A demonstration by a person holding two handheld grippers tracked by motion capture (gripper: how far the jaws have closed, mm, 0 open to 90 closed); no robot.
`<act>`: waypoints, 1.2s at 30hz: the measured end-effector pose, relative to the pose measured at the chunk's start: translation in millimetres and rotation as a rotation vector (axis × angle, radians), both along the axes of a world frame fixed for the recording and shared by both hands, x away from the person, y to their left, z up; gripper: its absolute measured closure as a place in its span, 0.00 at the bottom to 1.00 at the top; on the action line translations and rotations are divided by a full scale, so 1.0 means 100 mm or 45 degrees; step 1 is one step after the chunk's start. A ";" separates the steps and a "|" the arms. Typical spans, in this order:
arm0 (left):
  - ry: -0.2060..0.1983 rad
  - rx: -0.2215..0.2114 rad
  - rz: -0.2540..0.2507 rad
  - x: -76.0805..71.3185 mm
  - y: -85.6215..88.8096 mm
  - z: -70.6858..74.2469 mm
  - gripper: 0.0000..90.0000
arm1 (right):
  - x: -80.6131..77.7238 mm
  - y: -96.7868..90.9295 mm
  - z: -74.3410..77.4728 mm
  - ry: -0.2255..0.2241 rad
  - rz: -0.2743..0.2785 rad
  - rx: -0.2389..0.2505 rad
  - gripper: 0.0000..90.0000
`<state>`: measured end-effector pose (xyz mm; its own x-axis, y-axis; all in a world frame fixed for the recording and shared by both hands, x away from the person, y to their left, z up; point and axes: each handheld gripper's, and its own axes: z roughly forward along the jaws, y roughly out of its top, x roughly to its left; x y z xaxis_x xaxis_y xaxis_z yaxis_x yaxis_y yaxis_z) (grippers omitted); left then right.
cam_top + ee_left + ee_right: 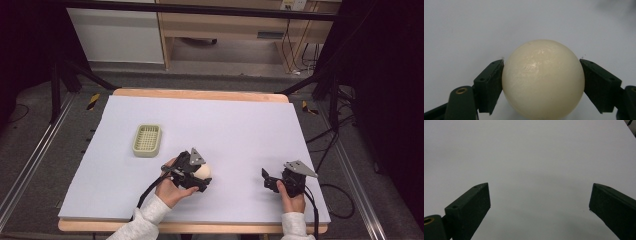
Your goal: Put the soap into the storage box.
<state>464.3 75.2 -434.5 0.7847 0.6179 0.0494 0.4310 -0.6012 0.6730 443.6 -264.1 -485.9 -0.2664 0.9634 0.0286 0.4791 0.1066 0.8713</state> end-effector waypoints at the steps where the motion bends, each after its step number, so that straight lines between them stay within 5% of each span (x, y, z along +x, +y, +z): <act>1: -0.001 -0.001 0.004 0.00 0.02 0.01 0.25 | 0.00 0.00 0.00 0.000 0.000 0.000 0.04; 36: -0.041 -0.036 0.140 0.12 0.61 0.23 0.25 | 0.00 0.00 0.00 0.001 -0.001 -0.002 0.04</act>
<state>476.0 136.0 -411.0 0.7101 0.7019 0.0548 0.4713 -0.5318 0.7036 443.7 -263.9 -485.9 -0.2654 0.9638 0.0273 0.4797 0.1074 0.8709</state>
